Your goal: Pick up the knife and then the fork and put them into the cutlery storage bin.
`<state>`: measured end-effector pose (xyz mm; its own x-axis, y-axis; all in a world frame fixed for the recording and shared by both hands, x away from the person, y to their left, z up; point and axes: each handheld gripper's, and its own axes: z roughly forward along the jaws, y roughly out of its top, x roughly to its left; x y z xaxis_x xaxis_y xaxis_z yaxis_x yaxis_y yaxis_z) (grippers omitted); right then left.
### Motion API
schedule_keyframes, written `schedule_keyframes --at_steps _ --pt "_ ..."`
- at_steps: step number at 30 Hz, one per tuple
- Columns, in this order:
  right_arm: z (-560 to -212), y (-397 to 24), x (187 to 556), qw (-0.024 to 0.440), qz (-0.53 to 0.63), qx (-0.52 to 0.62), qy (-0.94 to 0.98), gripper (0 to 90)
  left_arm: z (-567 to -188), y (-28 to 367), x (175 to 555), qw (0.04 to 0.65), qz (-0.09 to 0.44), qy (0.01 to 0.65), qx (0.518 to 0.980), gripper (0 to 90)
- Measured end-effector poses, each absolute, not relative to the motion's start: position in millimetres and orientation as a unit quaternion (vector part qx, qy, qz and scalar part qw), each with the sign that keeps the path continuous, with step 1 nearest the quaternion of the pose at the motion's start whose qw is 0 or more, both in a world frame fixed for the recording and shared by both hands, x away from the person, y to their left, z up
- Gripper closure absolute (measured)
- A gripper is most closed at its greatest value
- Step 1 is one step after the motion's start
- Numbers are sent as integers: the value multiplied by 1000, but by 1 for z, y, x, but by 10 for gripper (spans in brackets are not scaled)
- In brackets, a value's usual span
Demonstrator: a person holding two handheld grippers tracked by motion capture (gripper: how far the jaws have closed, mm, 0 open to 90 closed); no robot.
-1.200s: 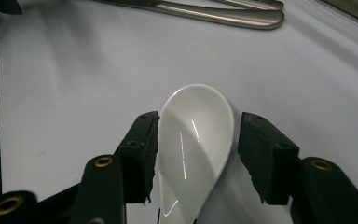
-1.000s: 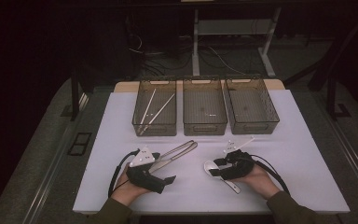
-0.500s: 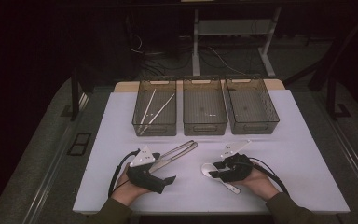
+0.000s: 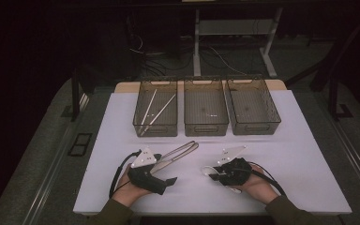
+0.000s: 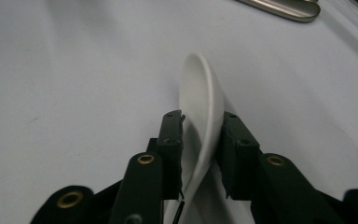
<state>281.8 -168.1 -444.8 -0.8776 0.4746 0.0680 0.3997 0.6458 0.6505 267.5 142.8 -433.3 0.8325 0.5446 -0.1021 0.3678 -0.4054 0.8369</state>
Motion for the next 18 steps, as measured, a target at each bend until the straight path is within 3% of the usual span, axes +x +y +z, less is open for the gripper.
schedule_keyframes --at_steps 9,18 --pt "-444 -168 281 55 345 243 905 788 -433 143 267 471 94 271 834 0" --pt "-444 -168 281 58 344 241 905 791 -433 144 267 470 93 269 835 0"
